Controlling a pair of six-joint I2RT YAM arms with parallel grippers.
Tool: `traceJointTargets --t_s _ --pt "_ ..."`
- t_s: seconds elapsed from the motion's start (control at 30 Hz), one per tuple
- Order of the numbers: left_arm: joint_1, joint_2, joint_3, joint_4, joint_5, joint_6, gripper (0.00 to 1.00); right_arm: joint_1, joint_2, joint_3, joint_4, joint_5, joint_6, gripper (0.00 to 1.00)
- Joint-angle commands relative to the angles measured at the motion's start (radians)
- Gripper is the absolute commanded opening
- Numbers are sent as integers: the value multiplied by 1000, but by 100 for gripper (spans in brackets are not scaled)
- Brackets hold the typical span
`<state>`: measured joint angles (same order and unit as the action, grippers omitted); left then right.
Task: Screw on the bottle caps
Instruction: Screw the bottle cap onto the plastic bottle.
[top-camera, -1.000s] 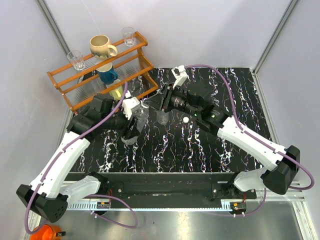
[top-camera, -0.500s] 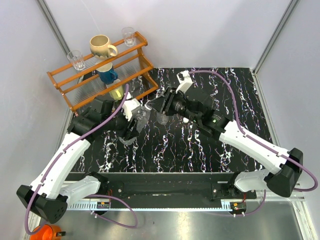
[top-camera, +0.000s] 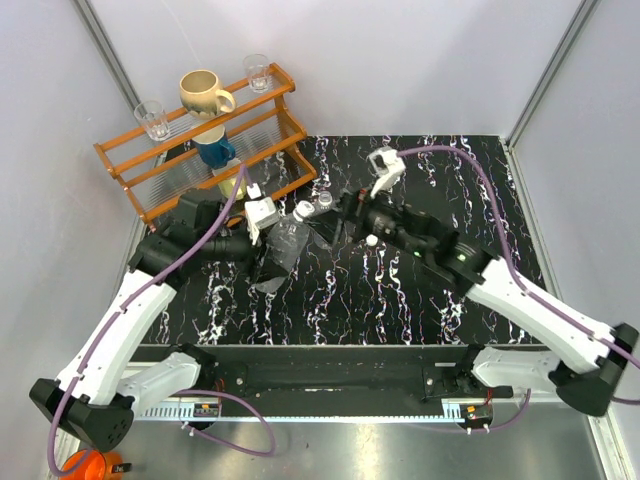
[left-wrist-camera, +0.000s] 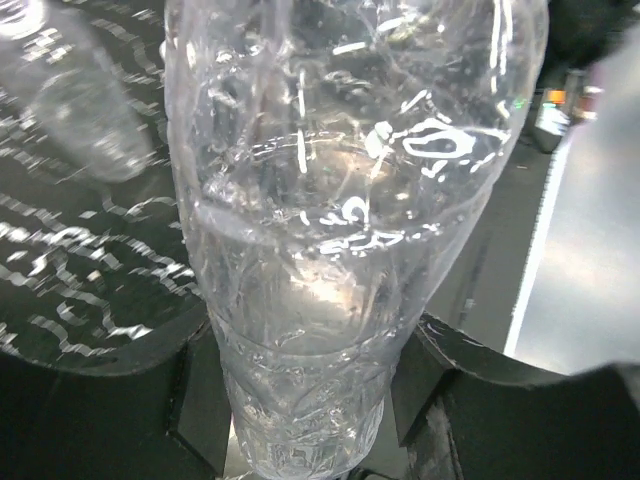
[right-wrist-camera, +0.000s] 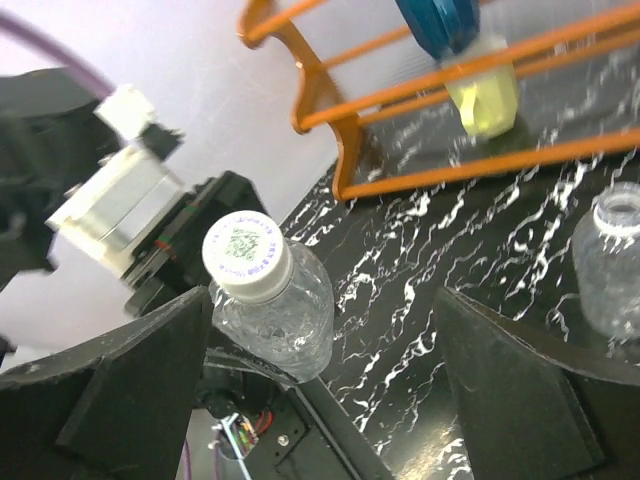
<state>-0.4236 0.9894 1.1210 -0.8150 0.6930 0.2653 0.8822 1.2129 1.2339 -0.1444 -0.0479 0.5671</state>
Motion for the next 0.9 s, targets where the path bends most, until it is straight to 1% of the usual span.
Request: traceJointTargets --t_s 0.0,0.03,0.07,0.13,0.17,0.23,0.3,0.37,0.4,0.43,0.47,0.5,0.53,0.57,0.6,0.63,0.7,0.73,0.77,0.8,0.83,0.87 --pt "-1 -14 39 11 348 34 0 6 -188 -86 132 -84 -248 100" --pt "-1 -9 40 5 461 34 0 4 -206 -99 137 -107 -271 100" --pt "-1 -6 42 -3 515 40 0 1 -222 -108 176 -177 -292 100" --pt "-1 3 42 -12 630 46 0 0 -266 -134 204 -274 -353 99" --pt "-1 8 48 -21 654 54 0 -2 -291 -149 263 -390 -372 98" --pt "0 18 53 -49 707 74 0 -2 -302 -174 308 -499 -414 94" --pt "0 22 53 -67 743 94 0 -9 -288 -156 330 -550 -440 91" --pt "-1 22 57 -85 770 110 0 -23 -259 -131 371 -601 -429 86" --pt "0 22 59 -101 775 126 0 -52 -244 -122 391 -625 -394 85" --pt "0 23 59 -101 790 124 0 -78 -225 -110 408 -683 -363 84" --pt "2 25 57 -104 801 124 0 -104 -182 -91 464 -722 -327 80" --pt "2 25 57 -107 810 124 0 -132 -159 -88 509 -768 -229 79" --pt "2 25 57 -107 827 124 0 -179 -138 -91 639 -835 -173 77" --pt "2 25 56 -105 836 124 0 -196 -100 -100 710 -866 -120 76" --pt "2 25 54 -105 843 123 0 -206 -84 -108 788 -895 -19 75" --pt "3 23 51 -104 850 123 0 -210 -69 -112 907 -935 17 75" --pt "2 22 45 -105 852 124 0 -209 -27 -103 980 -966 95 74" --pt "2 18 43 -105 855 126 0 -209 -13 -97 1053 -993 123 74" --pt "2 20 42 -105 853 126 0 -209 16 -90 1092 -1007 152 74" --pt "2 22 40 -104 853 129 0 -209 33 -85 1133 -1020 215 73" --pt "2 20 43 -104 850 127 0 -207 46 -80 1216 -1043 250 73" --pt "2 23 45 -105 850 129 0 -207 78 -68 1256 -1053 284 72"
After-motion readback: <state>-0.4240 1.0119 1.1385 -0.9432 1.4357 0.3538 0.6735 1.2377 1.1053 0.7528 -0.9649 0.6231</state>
